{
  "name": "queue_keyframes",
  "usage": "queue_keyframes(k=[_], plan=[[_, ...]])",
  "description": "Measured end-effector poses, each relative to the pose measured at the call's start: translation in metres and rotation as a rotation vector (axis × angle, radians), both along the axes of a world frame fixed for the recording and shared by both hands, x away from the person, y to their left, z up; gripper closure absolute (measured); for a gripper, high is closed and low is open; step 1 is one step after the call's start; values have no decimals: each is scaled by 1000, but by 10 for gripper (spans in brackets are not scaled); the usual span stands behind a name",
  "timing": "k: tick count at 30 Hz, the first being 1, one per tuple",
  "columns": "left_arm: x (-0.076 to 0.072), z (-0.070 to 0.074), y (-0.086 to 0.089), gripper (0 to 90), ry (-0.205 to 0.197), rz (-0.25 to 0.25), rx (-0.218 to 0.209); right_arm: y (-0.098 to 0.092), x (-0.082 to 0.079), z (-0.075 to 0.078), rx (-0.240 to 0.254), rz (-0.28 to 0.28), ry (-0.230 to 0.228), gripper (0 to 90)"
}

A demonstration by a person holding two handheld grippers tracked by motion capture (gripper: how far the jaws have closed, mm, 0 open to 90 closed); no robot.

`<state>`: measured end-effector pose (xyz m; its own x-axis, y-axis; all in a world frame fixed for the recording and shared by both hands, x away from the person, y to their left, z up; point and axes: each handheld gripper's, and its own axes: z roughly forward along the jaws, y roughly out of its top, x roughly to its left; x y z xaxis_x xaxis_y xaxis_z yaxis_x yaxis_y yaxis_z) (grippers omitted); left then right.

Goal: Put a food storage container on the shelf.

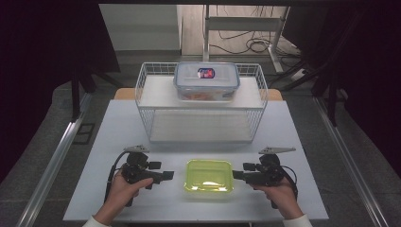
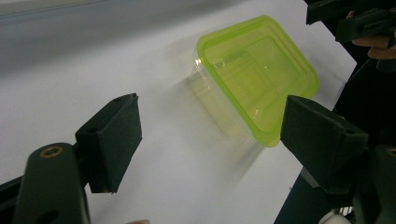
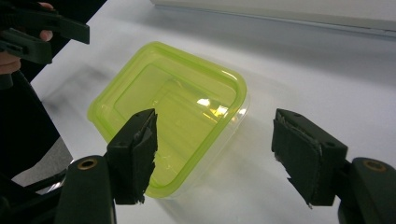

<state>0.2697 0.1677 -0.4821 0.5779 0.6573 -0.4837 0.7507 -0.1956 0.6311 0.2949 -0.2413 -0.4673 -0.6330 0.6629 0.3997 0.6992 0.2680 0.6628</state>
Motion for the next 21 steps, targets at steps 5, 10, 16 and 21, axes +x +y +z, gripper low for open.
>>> queue_keyframes(k=[5, 10, 16, 21], plan=[[4, -6, -7, 193, 27, -2, 0, 2, 1, -5, -14, -4, 15, 314], [11, -8, -18, 194, 42, -9, -7, 1, -3, -10, -6, -23, 28, 315], [15, -9, -34, 200, 24, -14, -10, -1, -4, -14, 33, -48, 59, 371], [18, -18, -38, 220, 70, -21, -27, 5, -2, -18, 33, -42, 71, 399]])
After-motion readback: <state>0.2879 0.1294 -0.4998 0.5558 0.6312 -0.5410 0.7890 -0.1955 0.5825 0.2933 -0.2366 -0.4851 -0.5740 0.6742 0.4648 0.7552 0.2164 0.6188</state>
